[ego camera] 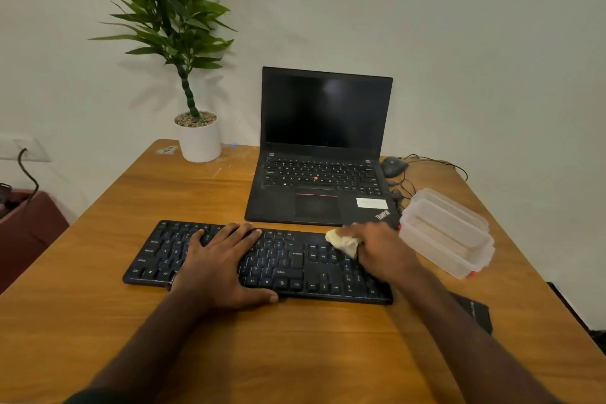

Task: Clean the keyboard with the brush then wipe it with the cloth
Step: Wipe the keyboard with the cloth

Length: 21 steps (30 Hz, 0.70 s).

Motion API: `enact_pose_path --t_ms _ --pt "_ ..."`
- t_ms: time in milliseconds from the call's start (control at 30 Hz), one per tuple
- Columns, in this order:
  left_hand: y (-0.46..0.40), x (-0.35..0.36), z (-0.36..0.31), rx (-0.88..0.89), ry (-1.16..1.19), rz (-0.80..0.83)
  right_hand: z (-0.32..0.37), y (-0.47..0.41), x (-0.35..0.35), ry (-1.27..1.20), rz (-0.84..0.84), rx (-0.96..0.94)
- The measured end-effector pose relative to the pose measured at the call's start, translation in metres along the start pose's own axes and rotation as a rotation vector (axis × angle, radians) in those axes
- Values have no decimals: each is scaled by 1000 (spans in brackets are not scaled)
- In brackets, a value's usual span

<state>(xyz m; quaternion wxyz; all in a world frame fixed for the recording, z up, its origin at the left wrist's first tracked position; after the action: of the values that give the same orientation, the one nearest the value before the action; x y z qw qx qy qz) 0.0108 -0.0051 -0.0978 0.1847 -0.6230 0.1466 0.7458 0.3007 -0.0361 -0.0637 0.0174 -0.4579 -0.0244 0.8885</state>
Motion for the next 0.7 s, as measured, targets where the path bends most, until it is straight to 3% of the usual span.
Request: enact_pose_path --t_ms 167,300,367,467,633,700 --pt "0 2 0 -12 19 -10 -7 15 3 5 66 17" --pt "-1 3 0 -3 1 -6 -2 18 -15 -465 124 101" --pt "-1 3 0 3 -5 -10 -3 7 -23 -688 11 192" --pt "-1 4 -1 5 -3 -12 -8 -9 -21 -522 -287 197" --pt "-3 2 -6 -8 -8 -18 28 -4 31 -322 -40 -49" --pt "-3 1 -9 -24 -9 -13 38 -7 34 -554 -40 0"
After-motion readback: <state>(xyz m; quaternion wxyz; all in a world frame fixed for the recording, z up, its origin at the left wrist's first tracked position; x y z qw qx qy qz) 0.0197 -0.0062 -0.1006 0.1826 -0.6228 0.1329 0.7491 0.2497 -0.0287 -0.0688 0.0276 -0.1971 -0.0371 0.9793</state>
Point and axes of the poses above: each hand's wrist, its own y-axis away from the middle knuckle, its own x-axis out of the palm, z = x × y, the point moved 3 cm from there along -y, towards the middle knuckle, and after that the axes turned 15 degrees about -y, right-handed, at the moved point
